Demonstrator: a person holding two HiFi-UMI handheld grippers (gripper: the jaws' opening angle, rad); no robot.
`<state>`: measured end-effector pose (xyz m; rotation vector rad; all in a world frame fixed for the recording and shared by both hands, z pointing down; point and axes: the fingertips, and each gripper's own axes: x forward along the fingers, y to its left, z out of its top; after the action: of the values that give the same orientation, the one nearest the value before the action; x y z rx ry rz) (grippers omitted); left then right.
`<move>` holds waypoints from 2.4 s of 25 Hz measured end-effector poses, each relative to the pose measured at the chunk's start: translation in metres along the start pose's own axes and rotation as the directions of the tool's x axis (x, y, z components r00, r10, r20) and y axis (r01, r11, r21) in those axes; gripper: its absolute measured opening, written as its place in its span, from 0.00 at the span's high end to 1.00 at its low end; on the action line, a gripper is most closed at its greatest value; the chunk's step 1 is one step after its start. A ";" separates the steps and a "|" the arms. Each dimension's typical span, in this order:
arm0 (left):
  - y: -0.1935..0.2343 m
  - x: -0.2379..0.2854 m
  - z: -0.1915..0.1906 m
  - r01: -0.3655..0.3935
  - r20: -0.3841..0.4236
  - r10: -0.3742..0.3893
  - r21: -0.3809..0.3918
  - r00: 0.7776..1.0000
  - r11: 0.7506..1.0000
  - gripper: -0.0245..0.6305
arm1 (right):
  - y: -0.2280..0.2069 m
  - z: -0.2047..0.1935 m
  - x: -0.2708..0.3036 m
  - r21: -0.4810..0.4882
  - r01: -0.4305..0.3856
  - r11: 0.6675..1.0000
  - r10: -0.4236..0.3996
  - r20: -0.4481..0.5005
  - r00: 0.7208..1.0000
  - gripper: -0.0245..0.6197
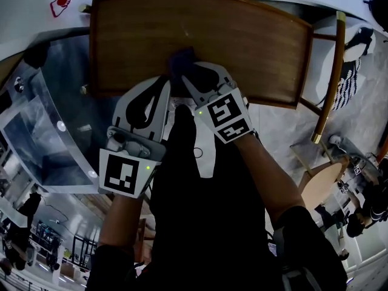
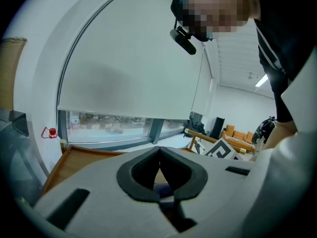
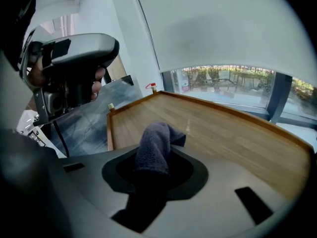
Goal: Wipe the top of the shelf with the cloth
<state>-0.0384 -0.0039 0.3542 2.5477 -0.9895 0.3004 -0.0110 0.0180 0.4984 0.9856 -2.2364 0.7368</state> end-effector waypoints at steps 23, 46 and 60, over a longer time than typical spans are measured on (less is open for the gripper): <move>-0.089 0.072 0.004 0.120 -0.053 -0.118 0.054 0.992 0.991 0.93 | -0.084 -0.062 -0.092 0.095 0.121 0.988 -0.120 -0.022 0.993 0.80; -0.147 0.099 0.032 0.190 -0.063 -0.184 0.112 0.981 0.975 0.93 | -0.131 -0.104 -0.158 0.169 0.243 0.955 -0.232 -0.080 0.969 0.80; -0.135 0.076 0.082 0.149 -0.028 -0.147 0.154 0.989 0.977 0.93 | -0.132 -0.043 -0.197 0.174 0.243 0.954 -0.253 0.036 0.967 0.80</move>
<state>0.1137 0.0059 0.2679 2.7378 -0.7925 0.3685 0.2138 0.0615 0.4244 1.3575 -2.0717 0.8015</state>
